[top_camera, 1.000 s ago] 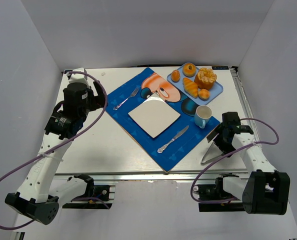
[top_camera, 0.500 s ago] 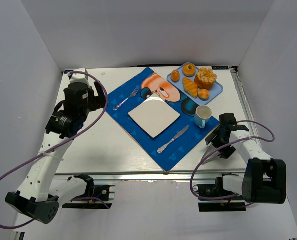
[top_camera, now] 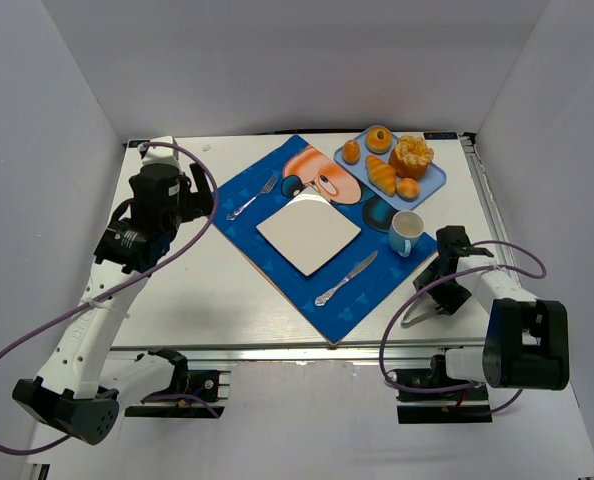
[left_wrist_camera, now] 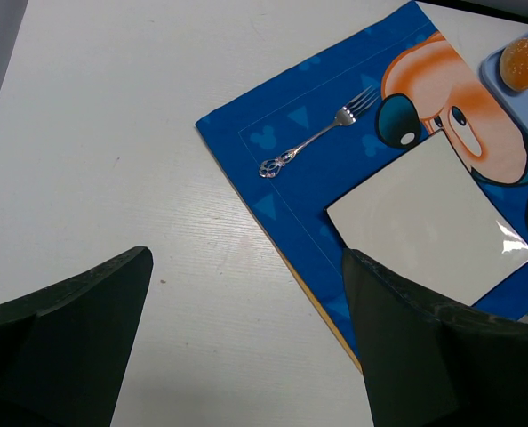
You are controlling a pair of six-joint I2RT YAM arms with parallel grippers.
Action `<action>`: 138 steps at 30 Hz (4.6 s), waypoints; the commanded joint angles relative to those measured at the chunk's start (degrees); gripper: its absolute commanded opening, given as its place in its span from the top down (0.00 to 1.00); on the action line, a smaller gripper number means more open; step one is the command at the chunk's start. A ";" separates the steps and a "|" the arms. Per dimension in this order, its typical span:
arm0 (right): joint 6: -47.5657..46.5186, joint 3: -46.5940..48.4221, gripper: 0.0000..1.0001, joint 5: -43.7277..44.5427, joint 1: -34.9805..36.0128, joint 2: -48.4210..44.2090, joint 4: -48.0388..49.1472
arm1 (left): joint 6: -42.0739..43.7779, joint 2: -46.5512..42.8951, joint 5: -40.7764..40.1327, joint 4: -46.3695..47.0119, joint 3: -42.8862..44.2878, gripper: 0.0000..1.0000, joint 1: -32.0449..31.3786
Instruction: Place the bread
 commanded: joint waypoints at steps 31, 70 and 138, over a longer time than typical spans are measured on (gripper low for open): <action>-18.46 46.35 0.38 -2.64 -0.20 -7.49 -28.92 | -0.92 -1.45 1.06 2.64 -0.41 0.02 -4.86; -35.70 66.41 0.38 -16.02 -0.12 34.00 -11.87 | 1.98 7.52 -3.25 -2.81 4.69 0.02 -5.04; -17.95 53.93 0.53 -14.44 36.97 26.09 -10.99 | -0.66 -0.66 -1.05 -2.10 -0.59 0.02 -5.04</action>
